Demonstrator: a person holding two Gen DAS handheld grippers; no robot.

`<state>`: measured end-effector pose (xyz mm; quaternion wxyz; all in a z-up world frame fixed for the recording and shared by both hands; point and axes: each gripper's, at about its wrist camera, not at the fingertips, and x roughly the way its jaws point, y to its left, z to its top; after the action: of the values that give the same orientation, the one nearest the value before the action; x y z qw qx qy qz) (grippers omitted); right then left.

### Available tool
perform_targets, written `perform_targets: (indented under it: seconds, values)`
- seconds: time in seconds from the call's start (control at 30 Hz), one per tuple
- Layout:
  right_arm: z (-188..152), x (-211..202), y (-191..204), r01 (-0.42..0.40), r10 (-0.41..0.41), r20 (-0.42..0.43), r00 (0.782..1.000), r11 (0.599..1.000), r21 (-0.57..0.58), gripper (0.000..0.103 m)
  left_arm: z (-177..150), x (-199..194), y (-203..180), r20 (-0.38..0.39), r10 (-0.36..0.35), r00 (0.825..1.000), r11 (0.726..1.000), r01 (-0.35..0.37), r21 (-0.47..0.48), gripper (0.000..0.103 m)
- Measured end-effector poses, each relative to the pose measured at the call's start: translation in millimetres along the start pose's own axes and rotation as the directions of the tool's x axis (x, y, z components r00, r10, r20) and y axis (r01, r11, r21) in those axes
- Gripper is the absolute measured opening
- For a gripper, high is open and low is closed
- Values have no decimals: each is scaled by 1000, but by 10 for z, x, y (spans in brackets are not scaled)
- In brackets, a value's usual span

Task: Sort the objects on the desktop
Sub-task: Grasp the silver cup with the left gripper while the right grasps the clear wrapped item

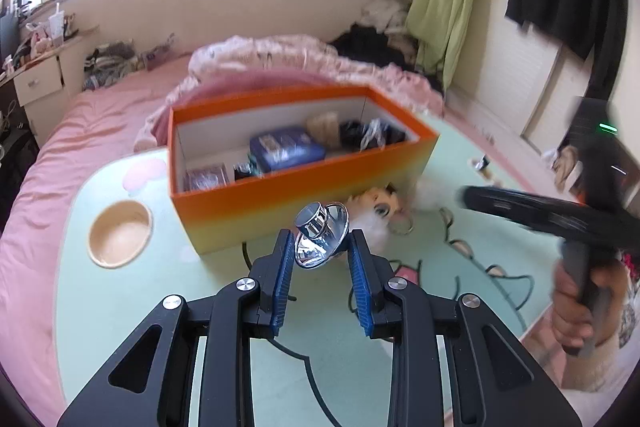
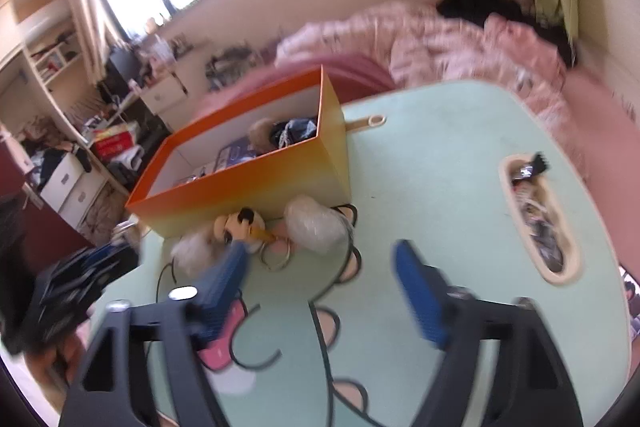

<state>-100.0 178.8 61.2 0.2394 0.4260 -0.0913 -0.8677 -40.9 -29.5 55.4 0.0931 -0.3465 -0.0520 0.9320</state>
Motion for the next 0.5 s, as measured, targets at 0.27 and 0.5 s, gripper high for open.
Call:
perform_targets:
  seconds: [0.27,0.5]
  values:
    - [173,441,-69,-37,41,-98,994,998,48,31,48,-153,-69,41,-43,998,999,43,13,29]
    - [324,-155,183,-98,103,138,985,994,-46,31,353,-88,-61,47,-60,997,998,62,-30,29]
